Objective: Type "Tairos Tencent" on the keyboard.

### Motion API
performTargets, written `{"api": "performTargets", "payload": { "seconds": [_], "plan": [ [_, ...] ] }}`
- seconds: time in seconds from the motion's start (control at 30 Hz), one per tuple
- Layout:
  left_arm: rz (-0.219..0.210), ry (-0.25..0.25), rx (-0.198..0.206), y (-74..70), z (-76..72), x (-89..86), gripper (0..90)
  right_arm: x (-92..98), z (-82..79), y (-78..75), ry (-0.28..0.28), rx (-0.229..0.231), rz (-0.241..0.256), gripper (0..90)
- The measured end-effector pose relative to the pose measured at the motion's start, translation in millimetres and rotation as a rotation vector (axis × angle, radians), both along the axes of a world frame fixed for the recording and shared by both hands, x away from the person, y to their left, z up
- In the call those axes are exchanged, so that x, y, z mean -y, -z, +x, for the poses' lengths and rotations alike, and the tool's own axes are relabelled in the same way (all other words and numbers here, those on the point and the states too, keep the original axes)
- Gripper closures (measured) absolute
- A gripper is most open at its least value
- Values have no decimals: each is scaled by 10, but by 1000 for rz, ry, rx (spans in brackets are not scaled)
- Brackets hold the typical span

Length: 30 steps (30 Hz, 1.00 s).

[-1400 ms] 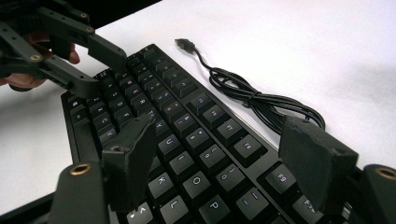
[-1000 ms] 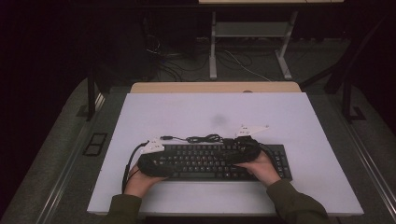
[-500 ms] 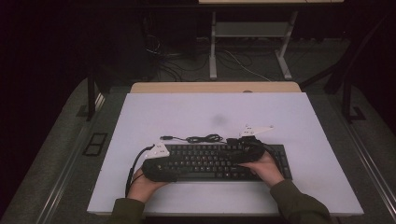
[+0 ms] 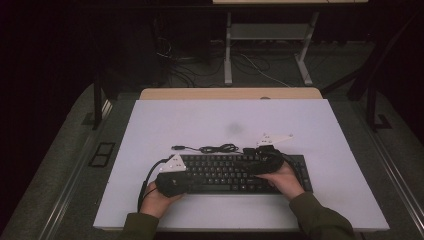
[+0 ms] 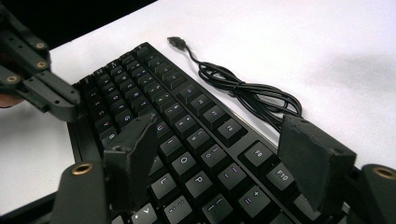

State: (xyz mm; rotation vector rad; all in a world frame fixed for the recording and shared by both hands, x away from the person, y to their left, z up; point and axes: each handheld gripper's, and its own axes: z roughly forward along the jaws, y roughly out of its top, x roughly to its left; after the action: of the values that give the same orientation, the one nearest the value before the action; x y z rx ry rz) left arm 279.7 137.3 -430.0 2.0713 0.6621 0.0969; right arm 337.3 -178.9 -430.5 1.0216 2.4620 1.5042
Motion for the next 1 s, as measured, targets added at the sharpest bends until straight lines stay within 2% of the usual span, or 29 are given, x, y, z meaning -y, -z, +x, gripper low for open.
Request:
{"api": "performTargets", "payload": {
  "seconds": [0.13,0.57,0.87,0.93,1.0],
  "plan": [
    [8,8,-15,24,0,21,887,7,2,-3,3,3,3,280],
    [53,36,-24,97,4,131,887,6,-1,-4,4,4,5,280],
    [40,29,-31,115,14,116,886,9,4,-1,5,5,4,280],
    [58,31,-30,131,13,127,886,11,5,1,5,4,4,280],
    [56,35,-28,133,13,126,887,12,8,1,3,5,2,280]
  ]
}}
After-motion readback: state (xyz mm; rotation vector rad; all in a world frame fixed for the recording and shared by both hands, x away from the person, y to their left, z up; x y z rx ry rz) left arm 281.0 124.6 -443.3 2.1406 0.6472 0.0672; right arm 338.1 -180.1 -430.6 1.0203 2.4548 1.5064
